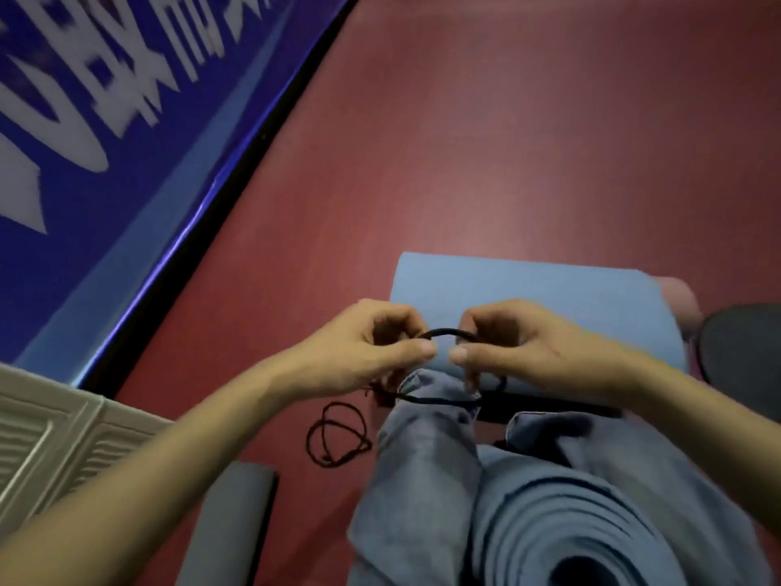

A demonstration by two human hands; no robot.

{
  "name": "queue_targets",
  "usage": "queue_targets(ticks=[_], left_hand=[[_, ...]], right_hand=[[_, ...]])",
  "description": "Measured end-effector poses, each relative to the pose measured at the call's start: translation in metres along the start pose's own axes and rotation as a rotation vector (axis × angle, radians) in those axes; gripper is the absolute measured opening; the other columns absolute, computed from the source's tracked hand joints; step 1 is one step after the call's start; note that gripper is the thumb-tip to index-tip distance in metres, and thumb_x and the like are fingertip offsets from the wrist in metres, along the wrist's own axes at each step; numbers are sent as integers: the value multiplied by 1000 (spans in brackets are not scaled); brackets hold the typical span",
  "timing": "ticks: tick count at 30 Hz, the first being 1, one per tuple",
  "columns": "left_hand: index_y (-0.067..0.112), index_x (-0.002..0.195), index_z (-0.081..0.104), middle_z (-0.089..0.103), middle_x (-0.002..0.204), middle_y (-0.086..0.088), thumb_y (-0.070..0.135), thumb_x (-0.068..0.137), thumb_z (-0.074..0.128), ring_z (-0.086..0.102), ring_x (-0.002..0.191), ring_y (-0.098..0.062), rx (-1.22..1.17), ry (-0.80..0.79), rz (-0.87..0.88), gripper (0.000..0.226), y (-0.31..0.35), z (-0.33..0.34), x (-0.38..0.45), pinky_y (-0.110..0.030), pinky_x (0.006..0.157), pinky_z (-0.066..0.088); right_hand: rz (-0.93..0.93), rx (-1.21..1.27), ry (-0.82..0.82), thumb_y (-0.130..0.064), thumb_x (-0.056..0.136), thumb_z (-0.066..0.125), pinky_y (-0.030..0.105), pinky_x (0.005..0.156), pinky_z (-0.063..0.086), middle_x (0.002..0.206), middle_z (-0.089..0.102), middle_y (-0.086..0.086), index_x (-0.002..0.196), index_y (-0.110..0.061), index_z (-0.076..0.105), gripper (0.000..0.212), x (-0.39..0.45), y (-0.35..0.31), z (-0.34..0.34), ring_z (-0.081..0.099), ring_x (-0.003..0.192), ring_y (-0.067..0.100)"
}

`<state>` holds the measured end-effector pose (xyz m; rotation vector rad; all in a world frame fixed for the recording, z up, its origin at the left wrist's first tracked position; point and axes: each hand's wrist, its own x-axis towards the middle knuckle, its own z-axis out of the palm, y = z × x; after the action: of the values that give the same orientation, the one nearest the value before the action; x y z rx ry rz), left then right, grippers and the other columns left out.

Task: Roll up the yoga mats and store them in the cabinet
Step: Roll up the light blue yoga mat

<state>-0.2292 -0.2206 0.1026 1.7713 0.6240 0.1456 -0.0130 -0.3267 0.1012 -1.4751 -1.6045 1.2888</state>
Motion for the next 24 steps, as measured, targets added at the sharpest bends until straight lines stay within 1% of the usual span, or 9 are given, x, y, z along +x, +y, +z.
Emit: queue_targets(ticks=[3, 5, 7, 9, 11, 14, 16, 19, 24], left_hand=[[10, 82, 70, 67, 67, 2, 18, 95, 71, 60, 66, -10, 84, -65, 17, 15, 42, 9, -34, -28, 66, 50], [18, 78, 75, 72, 74, -1, 39, 96, 69, 64, 69, -13, 219, -97, 20, 29, 59, 22, -55, -30, 71, 53], [23, 74, 77, 72, 74, -2, 57, 99, 55, 67, 69, -20, 371, -88, 16, 48, 73, 42, -70, -36, 73, 54], [21, 69, 76, 70, 67, -2, 56, 102, 42, 66, 64, -17, 663, -69, 35, 59, 85, 67, -81, -33, 73, 52], [14, 63, 65, 66, 65, -4, 55, 96, 35, 64, 70, -19, 1124, -18, 93, 60, 96, 92, -88, -32, 78, 47], [17, 63, 48, 63, 76, 2, 66, 92, 48, 59, 90, -22, 1460, -68, 69, 56, 108, 125, -100, -34, 83, 33], [22, 79, 63, 63, 83, 7, 72, 81, 61, 47, 92, -21, 1540, -78, -13, 51, 112, 137, -104, -37, 79, 25], [26, 93, 63, 64, 94, 10, 80, 65, 66, 30, 91, -19, 1588, -70, -146, 61, 107, 146, -108, -39, 76, 24], [30, 93, 44, 58, 101, 16, 91, 50, 63, 39, 106, -17, 1517, -147, -234, 76, 99, 156, -118, -41, 83, 30]], right_hand=[[49, -45, 38, -47, 100, 56, 32, 64, 44, 59, 59, 10, 63, -11, 60, 52, -68, -30, -17, 54, 57, 17], [163, -151, 87, -56, 97, 46, 27, 62, 43, 56, 61, 8, 59, -8, 67, 65, -112, -44, -22, 52, 54, 14], [290, -372, 99, -58, 97, 46, 22, 58, 44, 56, 65, 4, 63, -13, 75, 63, -149, -55, -21, 55, 50, 11], [388, -675, 83, -57, 97, 49, 23, 55, 46, 53, 62, -1, 66, -19, 75, 56, -182, -65, -10, 54, 47, 10], [439, -939, 82, -60, 94, 56, 32, 61, 51, 57, 57, 0, 77, -17, 71, 49, -204, -74, 10, 53, 55, 15], [500, -1125, 121, -63, 90, 61, 33, 71, 45, 91, 60, -6, 98, -30, 66, 35, -224, -84, 40, 58, 89, 24], [503, -1214, 147, -61, 88, 65, 35, 71, 36, 92, 42, -5, 97, -30, 57, 33, -229, -79, 50, 40, 92, 23], [518, -1302, 161, -59, 85, 67, 38, 75, 24, 100, 25, -1, 110, -27, 61, 41, -236, -59, 53, 26, 102, 25], [608, -1215, 350, -55, 78, 54, 37, 75, 20, 95, 31, -1, 83, -22, 66, 35, -235, -31, 54, 26, 96, 25]])
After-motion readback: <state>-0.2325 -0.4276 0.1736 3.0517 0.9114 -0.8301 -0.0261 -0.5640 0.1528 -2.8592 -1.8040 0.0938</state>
